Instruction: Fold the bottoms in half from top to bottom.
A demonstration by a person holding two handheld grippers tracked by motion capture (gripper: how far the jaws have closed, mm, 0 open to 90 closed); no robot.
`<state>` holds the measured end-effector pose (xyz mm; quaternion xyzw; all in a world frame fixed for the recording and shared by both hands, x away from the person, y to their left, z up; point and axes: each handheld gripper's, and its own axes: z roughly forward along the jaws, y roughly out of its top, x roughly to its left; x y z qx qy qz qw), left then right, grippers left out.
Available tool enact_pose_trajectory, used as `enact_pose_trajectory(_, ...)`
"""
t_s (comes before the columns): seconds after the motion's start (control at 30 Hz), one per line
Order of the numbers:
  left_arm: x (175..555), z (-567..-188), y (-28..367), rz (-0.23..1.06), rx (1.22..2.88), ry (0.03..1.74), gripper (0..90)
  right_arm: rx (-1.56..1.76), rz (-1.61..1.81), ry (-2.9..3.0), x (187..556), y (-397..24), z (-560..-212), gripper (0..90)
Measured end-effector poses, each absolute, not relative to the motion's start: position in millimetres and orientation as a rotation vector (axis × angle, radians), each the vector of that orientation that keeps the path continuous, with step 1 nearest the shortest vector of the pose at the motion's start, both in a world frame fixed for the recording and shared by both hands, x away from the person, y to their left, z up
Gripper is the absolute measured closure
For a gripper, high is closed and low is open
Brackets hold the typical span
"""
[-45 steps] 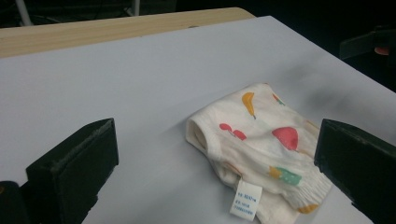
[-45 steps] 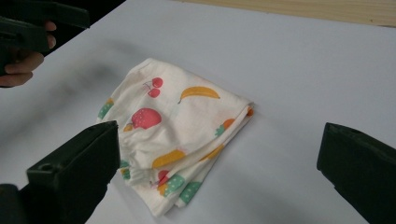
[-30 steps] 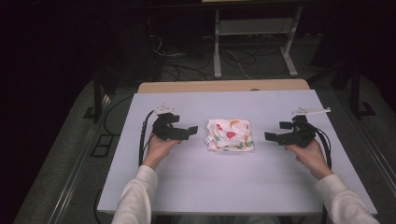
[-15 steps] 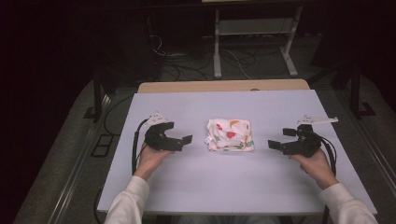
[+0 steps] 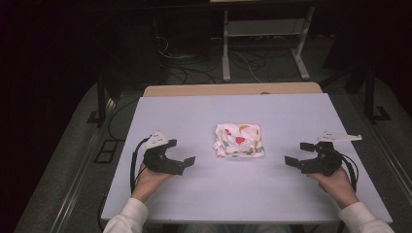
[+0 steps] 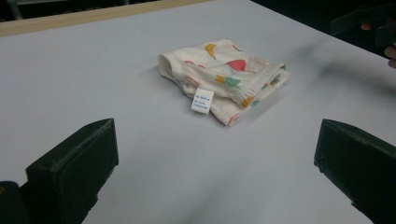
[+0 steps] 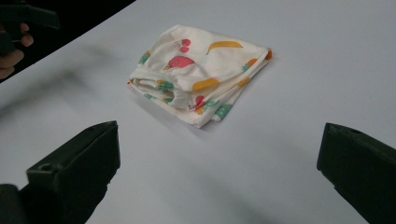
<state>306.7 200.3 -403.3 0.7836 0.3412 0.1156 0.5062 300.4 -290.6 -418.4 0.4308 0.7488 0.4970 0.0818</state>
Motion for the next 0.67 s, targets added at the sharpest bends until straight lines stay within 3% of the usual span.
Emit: enact_pose_trajectory(0.67,283.4,-423.6,225.1,0.307,1.899,0.842,0.0,1.243,1.434,2.261,270.6,-296.6,-430.3,0.0)
